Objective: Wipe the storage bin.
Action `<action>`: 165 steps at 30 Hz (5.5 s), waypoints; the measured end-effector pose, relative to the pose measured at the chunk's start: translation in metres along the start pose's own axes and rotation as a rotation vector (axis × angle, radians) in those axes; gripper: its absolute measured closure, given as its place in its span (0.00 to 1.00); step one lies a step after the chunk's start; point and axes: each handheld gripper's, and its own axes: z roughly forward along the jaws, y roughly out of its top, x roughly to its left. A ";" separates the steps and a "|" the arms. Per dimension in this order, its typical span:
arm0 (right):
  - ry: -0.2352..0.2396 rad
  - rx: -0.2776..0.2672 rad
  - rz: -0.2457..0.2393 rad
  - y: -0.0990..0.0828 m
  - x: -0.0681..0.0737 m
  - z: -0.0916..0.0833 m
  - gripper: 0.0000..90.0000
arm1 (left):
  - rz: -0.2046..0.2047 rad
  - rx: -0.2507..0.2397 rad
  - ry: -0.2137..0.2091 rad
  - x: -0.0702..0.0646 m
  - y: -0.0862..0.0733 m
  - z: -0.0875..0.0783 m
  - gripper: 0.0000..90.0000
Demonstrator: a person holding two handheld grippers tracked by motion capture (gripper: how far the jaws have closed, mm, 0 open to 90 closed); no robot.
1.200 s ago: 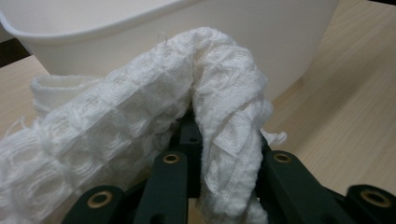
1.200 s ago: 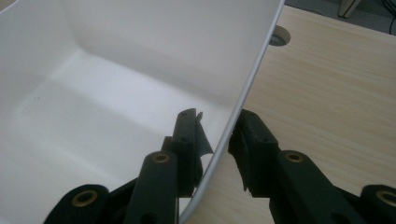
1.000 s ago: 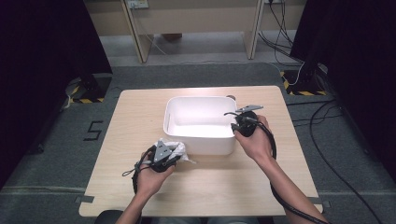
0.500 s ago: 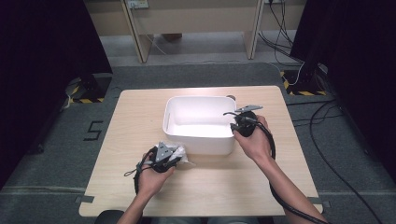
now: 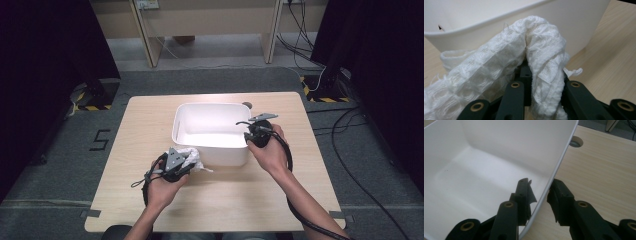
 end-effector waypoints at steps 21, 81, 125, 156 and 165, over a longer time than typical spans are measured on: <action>0.006 -0.008 -0.006 0.000 0.002 0.001 0.76 | 0.000 -0.001 0.016 0.001 0.005 0.000 0.84; 0.001 -0.013 -0.009 0.000 0.006 0.001 0.75 | -0.008 0.089 -0.017 -0.014 -0.017 0.040 0.84; -0.004 -0.019 -0.014 0.001 0.007 0.001 0.74 | 0.018 0.002 -0.021 -0.020 0.021 0.023 0.84; -0.005 -0.021 -0.015 0.001 0.008 0.001 0.73 | 0.019 0.088 -0.044 -0.024 -0.005 0.054 0.84; -0.004 -0.023 -0.018 0.001 0.008 0.002 0.73 | 0.016 0.106 -0.049 -0.024 -0.008 0.057 0.84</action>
